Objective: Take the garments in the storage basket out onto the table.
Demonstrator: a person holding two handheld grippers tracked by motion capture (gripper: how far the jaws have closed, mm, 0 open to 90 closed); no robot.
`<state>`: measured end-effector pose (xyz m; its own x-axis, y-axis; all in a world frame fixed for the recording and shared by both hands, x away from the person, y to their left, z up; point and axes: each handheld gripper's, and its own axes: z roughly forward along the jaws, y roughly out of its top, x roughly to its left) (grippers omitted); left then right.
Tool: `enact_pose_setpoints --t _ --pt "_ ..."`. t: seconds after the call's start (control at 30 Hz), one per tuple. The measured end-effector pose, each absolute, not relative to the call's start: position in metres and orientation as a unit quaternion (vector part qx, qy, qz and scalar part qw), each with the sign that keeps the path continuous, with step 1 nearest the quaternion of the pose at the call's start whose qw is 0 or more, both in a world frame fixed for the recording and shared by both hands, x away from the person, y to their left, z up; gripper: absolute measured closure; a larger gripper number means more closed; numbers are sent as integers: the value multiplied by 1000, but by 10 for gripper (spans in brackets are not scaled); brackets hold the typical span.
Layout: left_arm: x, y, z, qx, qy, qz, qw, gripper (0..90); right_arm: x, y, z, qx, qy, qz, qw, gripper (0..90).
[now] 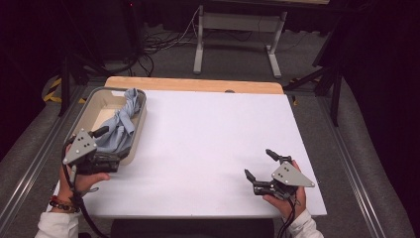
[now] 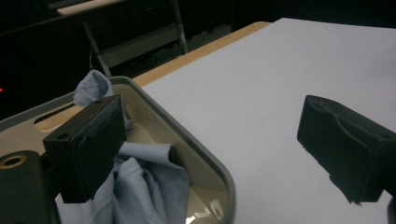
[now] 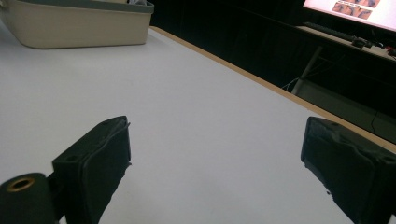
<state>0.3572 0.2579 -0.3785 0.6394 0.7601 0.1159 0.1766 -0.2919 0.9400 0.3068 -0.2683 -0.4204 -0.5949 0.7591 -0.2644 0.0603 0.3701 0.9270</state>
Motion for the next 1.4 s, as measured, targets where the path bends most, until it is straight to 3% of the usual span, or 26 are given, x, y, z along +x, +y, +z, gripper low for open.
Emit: enact_pose_setpoints --t 0.2,0.3,0.5,0.63,1.03,1.2,1.27,1.4 --pt "399 263 -365 778 346 278 444 95 313 -266 -423 279 754 486 344 89" --pt "440 261 -365 806 376 243 387 95 316 -266 -425 282 757 482 339 89" --pt "485 266 -376 819 427 205 325 99 319 -265 -428 285 766 474 328 89" --pt "500 267 -383 827 436 195 296 109 320 -265 -430 285 771 469 322 89" --pt "536 266 -421 835 498 94 216 124 321 -262 -434 283 783 458 311 89" --pt "538 261 -424 842 495 90 195 254 322 -261 -435 282 788 449 312 95" --pt "537 262 -422 840 496 94 199 366 322 -261 -436 281 791 446 310 100" --pt "534 262 -416 842 490 112 198 505 321 -262 -435 280 792 445 311 107"
